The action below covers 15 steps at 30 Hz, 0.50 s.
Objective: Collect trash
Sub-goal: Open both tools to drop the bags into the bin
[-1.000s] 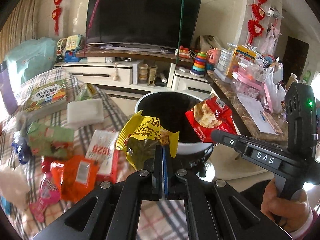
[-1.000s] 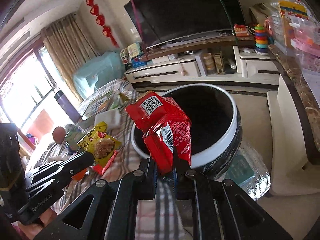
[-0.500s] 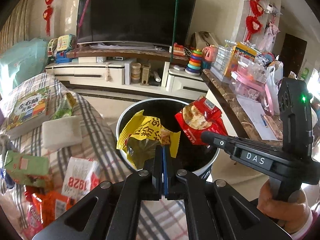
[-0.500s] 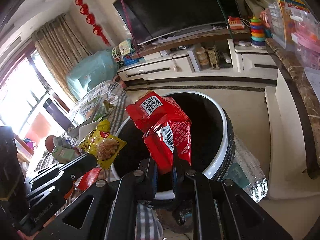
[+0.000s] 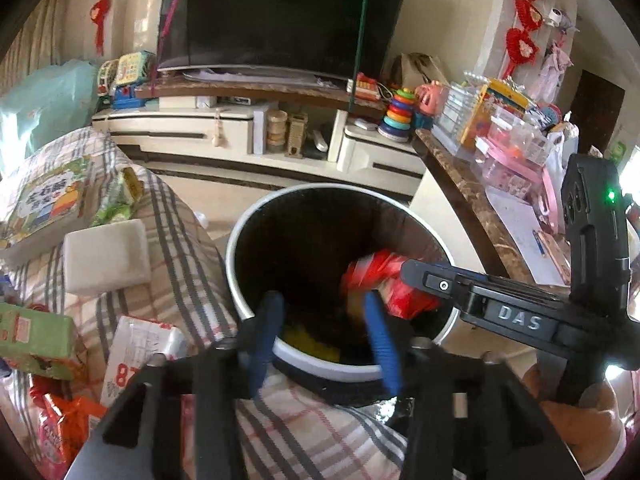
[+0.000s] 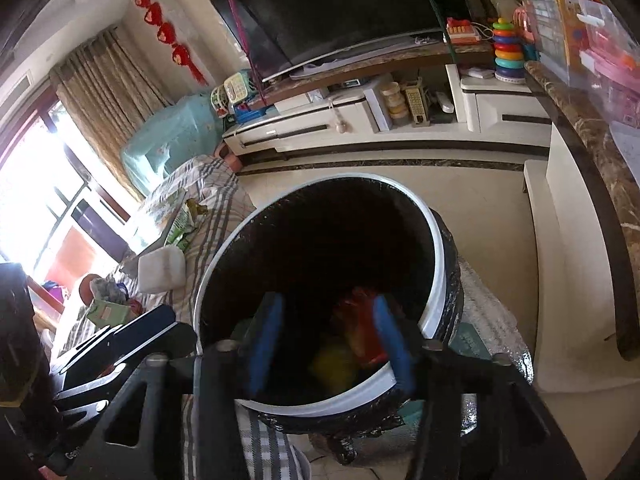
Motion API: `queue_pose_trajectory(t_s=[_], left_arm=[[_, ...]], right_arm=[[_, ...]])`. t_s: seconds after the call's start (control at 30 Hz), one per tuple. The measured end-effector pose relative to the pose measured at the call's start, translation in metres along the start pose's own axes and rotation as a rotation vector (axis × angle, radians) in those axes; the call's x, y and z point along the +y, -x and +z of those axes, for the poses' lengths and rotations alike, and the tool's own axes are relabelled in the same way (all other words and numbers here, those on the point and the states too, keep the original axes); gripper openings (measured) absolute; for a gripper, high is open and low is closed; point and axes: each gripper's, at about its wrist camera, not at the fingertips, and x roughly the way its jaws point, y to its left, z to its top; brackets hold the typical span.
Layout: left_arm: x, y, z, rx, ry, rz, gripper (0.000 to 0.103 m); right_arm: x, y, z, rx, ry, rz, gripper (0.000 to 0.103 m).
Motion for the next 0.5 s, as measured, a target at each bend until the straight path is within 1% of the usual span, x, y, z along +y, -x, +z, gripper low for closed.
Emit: queue_pose_trajectory(t_s=[0.07, 0.1, 0.13, 0.17, 0.23, 0.27, 0.33, 0.43, 0.5], left_arm=[[0.0, 0.005, -0.003, -0.006, 0.002, 0.007, 0.047], [-0.001, 0.007, -0.005, -0.009, 0.007, 0.008, 0.05], [0.0, 0.01, -0.007, -0.011, 0.012, 0.009, 0.053], [-0.001, 0.012, -0.009, -0.014, 0.014, 0.009, 0.054], [-0.001, 0.019, -0.015, -0.022, 0.018, 0.016, 0.057], [0.0, 0.022, -0.018, -0.023, 0.019, 0.018, 0.057], [0.0, 0.03, -0.024, -0.027, 0.029, 0.023, 0.064], [0.006, 0.043, -0.035, -0.03, 0.045, 0.019, 0.065], [0.008, 0.051, -0.042, -0.028, 0.054, 0.019, 0.066]], right_arm=[[0.002, 0.004, -0.001, -0.011, 0.0, -0.003, 0.053], [0.003, 0.006, -0.001, -0.018, -0.002, 0.001, 0.055], [0.004, 0.008, -0.001, -0.025, -0.003, 0.004, 0.06], [0.005, 0.011, -0.001, -0.034, -0.001, 0.005, 0.063], [0.009, 0.017, -0.004, -0.051, 0.008, 0.007, 0.073], [0.013, 0.02, -0.006, -0.059, 0.014, 0.01, 0.075], [0.018, 0.025, -0.01, -0.069, 0.022, 0.011, 0.082], [0.026, 0.034, -0.019, -0.089, 0.031, 0.014, 0.089], [0.03, 0.037, -0.025, -0.095, 0.026, 0.021, 0.092]])
